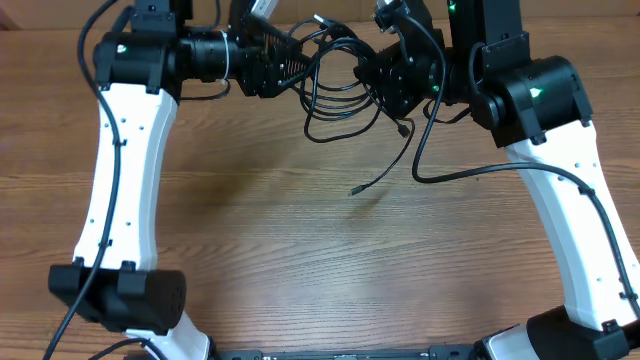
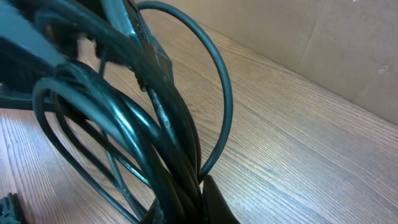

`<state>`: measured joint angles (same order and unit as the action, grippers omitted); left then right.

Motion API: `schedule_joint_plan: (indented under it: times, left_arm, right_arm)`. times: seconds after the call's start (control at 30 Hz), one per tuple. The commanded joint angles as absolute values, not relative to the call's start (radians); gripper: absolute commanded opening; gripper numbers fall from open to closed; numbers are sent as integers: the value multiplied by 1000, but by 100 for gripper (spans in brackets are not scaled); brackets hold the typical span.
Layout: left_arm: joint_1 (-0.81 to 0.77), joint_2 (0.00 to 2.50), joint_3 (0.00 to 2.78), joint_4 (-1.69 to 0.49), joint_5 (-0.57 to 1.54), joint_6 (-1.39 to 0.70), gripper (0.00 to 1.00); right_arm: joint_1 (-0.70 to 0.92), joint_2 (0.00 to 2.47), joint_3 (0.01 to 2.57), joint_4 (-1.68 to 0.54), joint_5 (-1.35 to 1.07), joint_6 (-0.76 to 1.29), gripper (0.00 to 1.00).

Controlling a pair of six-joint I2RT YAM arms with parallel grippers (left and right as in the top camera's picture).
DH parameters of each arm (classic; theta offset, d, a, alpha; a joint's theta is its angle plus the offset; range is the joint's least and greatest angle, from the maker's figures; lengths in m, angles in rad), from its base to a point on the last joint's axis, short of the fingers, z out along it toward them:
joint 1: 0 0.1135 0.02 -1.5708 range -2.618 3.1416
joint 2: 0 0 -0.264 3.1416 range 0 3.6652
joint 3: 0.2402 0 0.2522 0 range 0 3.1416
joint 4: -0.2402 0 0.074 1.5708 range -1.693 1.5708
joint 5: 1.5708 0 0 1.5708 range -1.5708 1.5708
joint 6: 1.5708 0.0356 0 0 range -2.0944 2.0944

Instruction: Untangle cables

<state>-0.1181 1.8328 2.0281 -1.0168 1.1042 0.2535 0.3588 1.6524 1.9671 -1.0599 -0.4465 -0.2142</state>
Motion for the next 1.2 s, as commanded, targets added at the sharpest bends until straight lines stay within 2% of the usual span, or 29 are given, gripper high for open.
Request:
schedule_joint_plan:
  times: [0.0, 0.03, 0.2, 0.3, 0.5, 0.7, 0.87, 1.07, 1.1, 1.17]
  left_arm:
    - [-147, 1885, 2044, -1013, 1222, 285, 25]
    - [-147, 1898, 2044, -1013, 1204, 281, 4]
    - [-107, 1883, 2047, -1022, 891, 118, 4]
    - [-41, 1829, 2047, -1054, 800, 71, 4]
    - [165, 1707, 2047, -1152, 799, 6, 4]
    - [268, 1669, 2047, -1313, 797, 105, 4]
    - [253, 1669, 2047, -1305, 818, 109, 4]
    - [107, 1671, 2047, -1223, 846, 127, 4]
    - [72, 1674, 2047, -1209, 845, 152, 7]
    - [7, 1683, 2046, -1178, 841, 191, 18]
  right_arm:
    - [354, 1636, 1980, -1057, -465, -213, 4]
    - [354, 1636, 1980, -1060, -464, -213, 4]
    - [348, 1636, 1980, -1091, -401, -213, 4]
    - [333, 1636, 1980, -1099, -342, -213, 4]
    - [213, 1641, 1969, -1053, -298, -197, 4]
    - [31, 1665, 1944, -1045, -295, -152, 4]
    - [-42, 1676, 1944, -1095, -374, -153, 4]
    - [60, 1676, 1944, -1102, -402, -157, 4]
    - [80, 1676, 1944, -1102, -402, -157, 4]
    - [117, 1676, 1944, -1101, -402, -158, 4]
